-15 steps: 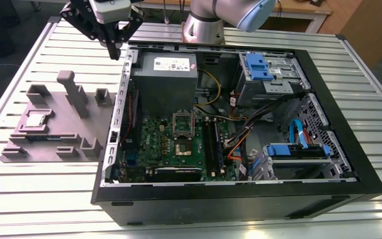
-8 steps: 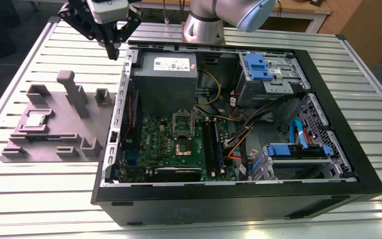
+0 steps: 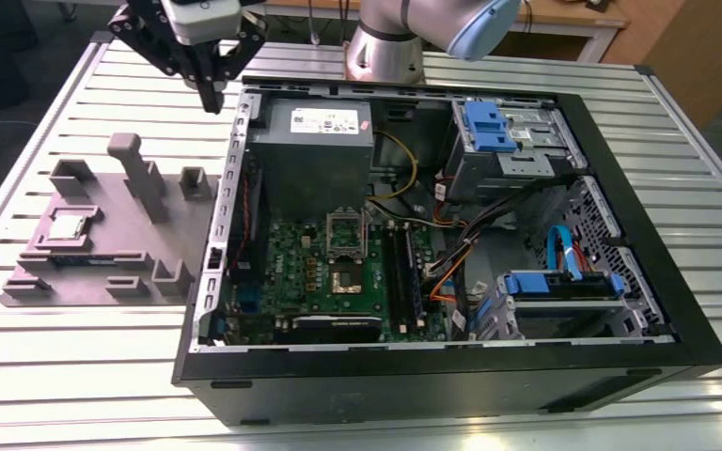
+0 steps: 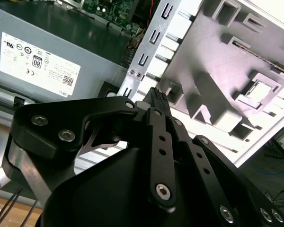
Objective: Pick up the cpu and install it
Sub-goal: 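Reach for the cpu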
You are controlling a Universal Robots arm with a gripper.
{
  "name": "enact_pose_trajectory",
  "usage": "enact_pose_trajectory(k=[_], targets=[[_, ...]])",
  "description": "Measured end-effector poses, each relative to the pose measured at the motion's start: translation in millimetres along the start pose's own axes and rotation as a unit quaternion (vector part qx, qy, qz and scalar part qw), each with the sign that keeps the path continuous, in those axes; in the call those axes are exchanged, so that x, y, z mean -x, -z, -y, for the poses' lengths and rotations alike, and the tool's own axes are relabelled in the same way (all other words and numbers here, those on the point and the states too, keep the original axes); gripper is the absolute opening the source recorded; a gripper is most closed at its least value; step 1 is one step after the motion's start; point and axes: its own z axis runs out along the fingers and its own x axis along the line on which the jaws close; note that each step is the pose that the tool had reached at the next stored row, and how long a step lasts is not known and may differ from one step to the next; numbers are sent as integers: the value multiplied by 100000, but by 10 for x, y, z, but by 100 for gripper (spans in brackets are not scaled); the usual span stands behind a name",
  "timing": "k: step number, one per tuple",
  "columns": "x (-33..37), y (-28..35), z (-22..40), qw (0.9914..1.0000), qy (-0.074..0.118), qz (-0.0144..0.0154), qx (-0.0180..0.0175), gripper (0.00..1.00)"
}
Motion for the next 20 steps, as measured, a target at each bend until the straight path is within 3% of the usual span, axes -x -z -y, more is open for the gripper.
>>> enact_pose_trajectory(k=[20], targets=[[-35, -5, 3, 100000, -1, -27, -2, 11]])
